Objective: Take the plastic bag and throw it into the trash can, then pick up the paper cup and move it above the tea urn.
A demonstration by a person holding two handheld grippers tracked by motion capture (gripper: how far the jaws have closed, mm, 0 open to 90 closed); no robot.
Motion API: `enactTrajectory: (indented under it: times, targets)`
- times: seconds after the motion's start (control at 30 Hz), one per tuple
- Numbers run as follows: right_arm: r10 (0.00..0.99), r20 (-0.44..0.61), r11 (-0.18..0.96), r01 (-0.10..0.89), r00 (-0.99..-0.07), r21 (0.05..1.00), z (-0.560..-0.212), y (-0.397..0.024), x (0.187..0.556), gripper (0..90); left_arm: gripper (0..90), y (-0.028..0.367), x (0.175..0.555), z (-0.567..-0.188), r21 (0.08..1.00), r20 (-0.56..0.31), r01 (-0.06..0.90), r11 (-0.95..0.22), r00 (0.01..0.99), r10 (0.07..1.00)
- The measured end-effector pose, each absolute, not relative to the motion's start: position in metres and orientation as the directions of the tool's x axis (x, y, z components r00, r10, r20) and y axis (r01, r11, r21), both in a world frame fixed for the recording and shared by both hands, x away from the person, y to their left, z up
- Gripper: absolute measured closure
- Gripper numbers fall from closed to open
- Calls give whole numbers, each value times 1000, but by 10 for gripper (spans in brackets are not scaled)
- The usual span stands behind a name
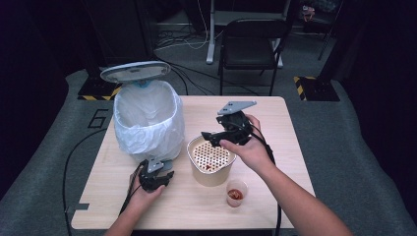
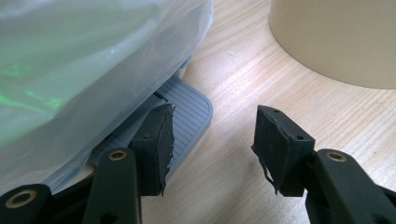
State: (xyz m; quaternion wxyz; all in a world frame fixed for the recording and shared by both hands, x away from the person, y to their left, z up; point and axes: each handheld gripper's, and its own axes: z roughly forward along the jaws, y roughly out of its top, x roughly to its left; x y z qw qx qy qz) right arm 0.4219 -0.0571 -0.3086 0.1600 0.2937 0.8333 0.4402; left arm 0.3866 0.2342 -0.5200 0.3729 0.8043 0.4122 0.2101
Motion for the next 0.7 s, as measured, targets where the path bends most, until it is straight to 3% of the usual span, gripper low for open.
enactTrajectory:
  times: [0.27, 0.43, 0.7]
  targets:
    - [623, -37, 435, 308, -781, 846, -330, -88, 397, 311, 475, 233, 386, -520, 774, 32, 507, -379, 567, 823]
    - [625, -8, 438, 343, -780, 831, -348, -102, 387, 310, 475, 233, 386, -521, 778, 31, 503, -375, 567, 823]
    - [645, 63, 389, 398, -762, 831, -388, -127, 364, 176, 475, 234, 387, -520, 773, 31, 505, -384, 574, 818]
